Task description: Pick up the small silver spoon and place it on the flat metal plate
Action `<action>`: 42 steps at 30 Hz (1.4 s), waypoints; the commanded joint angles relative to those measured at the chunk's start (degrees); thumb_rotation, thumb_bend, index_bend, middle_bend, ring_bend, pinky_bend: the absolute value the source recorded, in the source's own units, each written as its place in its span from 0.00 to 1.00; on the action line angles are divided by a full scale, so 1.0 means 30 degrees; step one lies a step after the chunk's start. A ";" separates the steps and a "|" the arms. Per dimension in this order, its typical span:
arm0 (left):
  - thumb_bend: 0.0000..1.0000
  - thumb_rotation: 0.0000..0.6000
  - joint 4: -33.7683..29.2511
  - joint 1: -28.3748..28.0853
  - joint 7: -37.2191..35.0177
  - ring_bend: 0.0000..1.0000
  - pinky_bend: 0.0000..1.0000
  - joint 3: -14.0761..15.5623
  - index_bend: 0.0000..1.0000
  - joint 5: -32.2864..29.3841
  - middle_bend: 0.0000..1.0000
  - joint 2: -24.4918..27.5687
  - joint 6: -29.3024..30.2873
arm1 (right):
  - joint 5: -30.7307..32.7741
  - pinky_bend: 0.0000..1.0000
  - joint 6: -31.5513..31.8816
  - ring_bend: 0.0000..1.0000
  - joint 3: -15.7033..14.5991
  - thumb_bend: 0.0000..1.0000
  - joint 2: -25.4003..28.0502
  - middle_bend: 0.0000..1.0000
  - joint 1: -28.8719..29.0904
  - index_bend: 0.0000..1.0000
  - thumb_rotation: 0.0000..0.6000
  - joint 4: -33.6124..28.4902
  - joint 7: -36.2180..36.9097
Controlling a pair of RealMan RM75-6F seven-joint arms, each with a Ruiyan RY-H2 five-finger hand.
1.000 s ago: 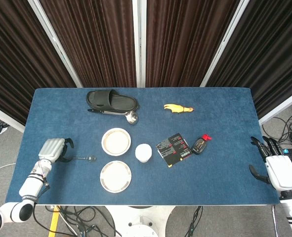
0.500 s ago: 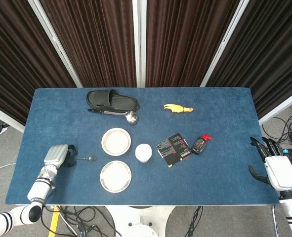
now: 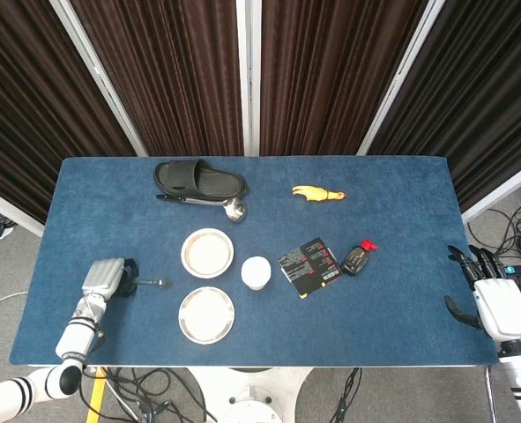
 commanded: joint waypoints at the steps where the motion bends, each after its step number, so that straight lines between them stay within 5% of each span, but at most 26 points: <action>1: 0.40 1.00 -0.0002 0.0024 -0.0035 0.93 1.00 0.0027 0.55 0.0019 0.94 -0.0078 0.0049 | 0.0004 0.04 -0.0009 0.00 0.0001 0.27 0.0001 0.21 0.0007 0.03 1.00 -0.0017 -0.0017; 25: 0.46 1.00 -0.0234 0.0024 0.0222 0.94 1.00 -0.0071 0.61 0.0822 0.96 0.0157 0.0911 | -0.0088 0.04 0.0285 0.00 0.0008 0.26 0.0184 0.21 -0.0112 0.03 1.00 -0.0164 0.0030; 35: 0.48 1.00 -0.2426 -0.1734 0.2805 0.94 1.00 -0.1341 0.61 0.1724 0.96 0.2013 0.1599 | -0.0205 0.04 0.0671 0.00 0.0230 0.26 0.0567 0.21 -0.0112 0.03 1.00 -0.0163 0.0014; 42: 0.48 1.00 -0.2363 -0.3842 0.6387 0.94 1.00 -0.2008 0.61 0.0078 0.96 0.1425 0.0916 | -0.0172 0.04 0.0778 0.00 0.0297 0.26 0.0752 0.21 -0.0145 0.03 1.00 -0.0022 0.0206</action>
